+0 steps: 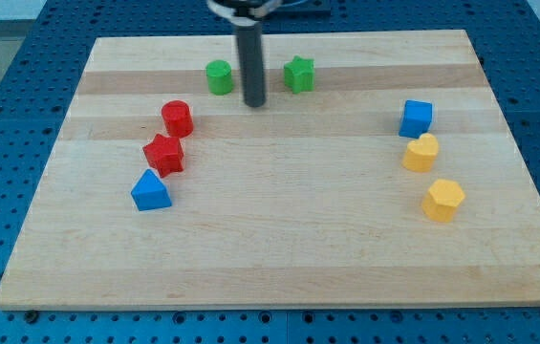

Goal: Slide the green circle closer to the green star

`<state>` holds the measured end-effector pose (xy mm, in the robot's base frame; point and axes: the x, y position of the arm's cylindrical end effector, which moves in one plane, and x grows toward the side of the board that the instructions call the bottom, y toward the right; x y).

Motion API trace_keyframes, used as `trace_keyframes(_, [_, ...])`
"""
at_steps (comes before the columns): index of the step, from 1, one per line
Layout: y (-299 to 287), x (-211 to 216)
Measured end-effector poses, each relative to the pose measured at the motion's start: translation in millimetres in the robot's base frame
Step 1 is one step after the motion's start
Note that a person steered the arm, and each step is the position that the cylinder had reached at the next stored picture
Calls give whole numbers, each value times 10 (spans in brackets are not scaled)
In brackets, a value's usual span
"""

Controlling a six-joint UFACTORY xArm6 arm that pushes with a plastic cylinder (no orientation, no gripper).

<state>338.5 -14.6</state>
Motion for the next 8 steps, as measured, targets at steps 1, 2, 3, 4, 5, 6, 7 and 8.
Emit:
trace_keyframes(1, [521,0])
trace_keyframes(2, [1108,-2])
trace_keyframes(3, [1209,-165])
trace_keyframes(4, [904,143])
trace_keyframes(5, [706,802])
trace_keyframes(6, [1131,187])
trace_keyframes(7, [827,-509])
trace_keyframes(8, [25,-797])
